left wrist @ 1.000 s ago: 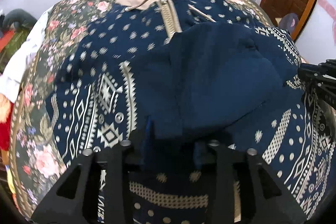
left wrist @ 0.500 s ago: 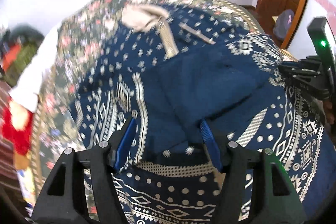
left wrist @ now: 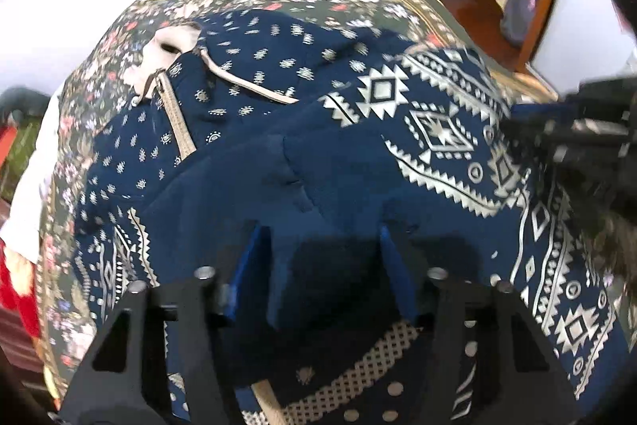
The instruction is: Fold large clothes
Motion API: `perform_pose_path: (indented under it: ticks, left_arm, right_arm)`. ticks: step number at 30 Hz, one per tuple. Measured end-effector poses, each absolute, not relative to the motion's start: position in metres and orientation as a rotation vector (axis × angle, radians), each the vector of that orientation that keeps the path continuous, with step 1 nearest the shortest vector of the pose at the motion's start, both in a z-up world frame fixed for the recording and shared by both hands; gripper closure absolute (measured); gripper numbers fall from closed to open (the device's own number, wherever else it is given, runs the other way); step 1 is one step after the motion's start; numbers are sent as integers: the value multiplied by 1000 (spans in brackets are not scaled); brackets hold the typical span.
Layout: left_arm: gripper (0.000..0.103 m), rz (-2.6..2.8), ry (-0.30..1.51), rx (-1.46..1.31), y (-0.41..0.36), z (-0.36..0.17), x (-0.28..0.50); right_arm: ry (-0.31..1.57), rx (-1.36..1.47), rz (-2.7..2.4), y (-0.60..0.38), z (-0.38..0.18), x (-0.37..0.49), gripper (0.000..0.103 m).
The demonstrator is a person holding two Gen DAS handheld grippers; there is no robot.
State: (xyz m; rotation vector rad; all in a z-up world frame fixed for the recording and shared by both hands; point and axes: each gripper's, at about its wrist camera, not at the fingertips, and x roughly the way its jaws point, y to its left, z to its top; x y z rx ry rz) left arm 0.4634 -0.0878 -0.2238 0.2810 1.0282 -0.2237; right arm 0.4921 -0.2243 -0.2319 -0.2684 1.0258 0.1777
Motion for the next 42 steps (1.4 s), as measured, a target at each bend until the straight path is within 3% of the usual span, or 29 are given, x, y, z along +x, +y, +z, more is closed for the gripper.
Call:
perform_pose_path:
  ticks: [1,2,3,4,5,11,19,27,33,38,39,40,41,42]
  left_arm:
    - [66,-213,1026,266,-83,-223,464]
    - [76,-190,1025,273,-79,-223,464]
    - [78,-169,1019,288,-77,-224,464]
    - [81,-145,1008,308,-73,-224,464]
    - [85,-127,1002,320,-68,-223,462]
    - [88,10,988,201,5,-212,461]
    - [87,89,1026,-15,118,-207,447]
    - [80,173,1090,-22,159,-235,439]
    - [79,270,1140,-1,199,-254,429]
    - [79,230,1117,-65,213,-236,409]
    - [76,200,1101,-78,209,-228,408]
    - [63,168,1084,-91,202,-220,409]
    - [41,145,1070,-101,196,-213,411]
    - [29,120,1046,-111,189,-207,415]
  right_arm:
    - [996,-317,169,-220,-232,488,92]
    - [976,-355,153,-217,-232,485,75]
    - [921,-441,76,-213,-233,479,58]
    - [860,-507,5,-212,-235,476,25]
    - [829,-534,-12,-214,-236,474,16]
    - [963,-255,87,-254,-233,486,16]
    - [926,-327,84,-231,-219,479,16]
    - [958,-440,111,-189,-231,482,15]
    - [985,-377,96,-199,-234,488,8]
    - [1029,-317,93,-207,-231,495,7]
    - [1021,-327,91,-205,-229,493,7]
    - [1011,-335,91,-202,-227,492,7]
    - [990,-341,96,-198,-222,489,7]
    - [977,-338,103,-195,-217,486,7]
